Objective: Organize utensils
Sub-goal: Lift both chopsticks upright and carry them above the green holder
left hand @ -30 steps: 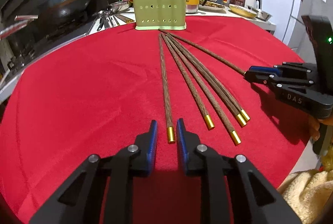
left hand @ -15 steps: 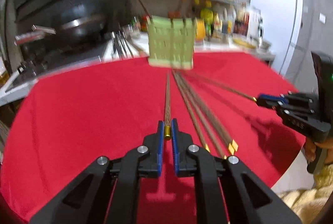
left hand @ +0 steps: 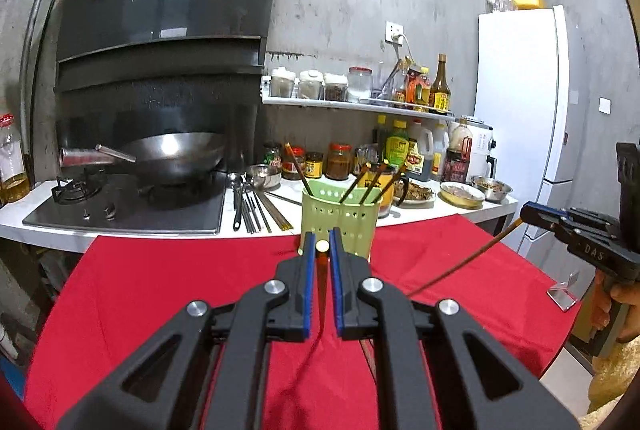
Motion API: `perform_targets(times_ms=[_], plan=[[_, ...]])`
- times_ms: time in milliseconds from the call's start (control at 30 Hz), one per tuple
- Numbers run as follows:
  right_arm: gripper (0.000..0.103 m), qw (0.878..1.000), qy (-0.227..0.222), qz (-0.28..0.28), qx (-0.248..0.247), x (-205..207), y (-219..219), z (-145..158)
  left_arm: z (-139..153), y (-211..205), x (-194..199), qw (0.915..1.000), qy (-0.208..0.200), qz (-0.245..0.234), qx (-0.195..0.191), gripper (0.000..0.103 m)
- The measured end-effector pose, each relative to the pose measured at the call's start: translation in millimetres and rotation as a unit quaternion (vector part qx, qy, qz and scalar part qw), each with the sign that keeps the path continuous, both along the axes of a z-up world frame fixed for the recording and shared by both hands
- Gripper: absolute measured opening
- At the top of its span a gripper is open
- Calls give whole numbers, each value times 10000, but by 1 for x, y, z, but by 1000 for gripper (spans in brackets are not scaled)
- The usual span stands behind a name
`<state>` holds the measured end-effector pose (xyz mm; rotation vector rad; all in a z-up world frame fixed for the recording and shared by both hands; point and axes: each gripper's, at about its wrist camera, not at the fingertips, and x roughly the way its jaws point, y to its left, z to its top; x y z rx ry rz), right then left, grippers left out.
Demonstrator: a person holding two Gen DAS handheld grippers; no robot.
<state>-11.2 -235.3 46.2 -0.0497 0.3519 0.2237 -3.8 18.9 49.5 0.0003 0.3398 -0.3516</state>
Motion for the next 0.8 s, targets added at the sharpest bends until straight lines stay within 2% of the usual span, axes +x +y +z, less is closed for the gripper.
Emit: perform_targets(times_ms=[400,567,633,733,800], plan=[[7,9999,-93,-121,-1,10,-7,13,12,-1,15,9999,-125,44,77,7],[8,9997,-45,-233,27,26,-10,10,10,-12,22,9991,-229,108,327,7],[8,9997,6,-239,55,32,-12,7,8,-14,27,9994,-109,60,319,7],[8,9995,210,-189,102,44,-11,-4,-9,-16,42,9986,425,-14,321,7],[7,9990,404,-134,120,51,-10,-13,-19,-17,49,9974,605,-4,384,7]])
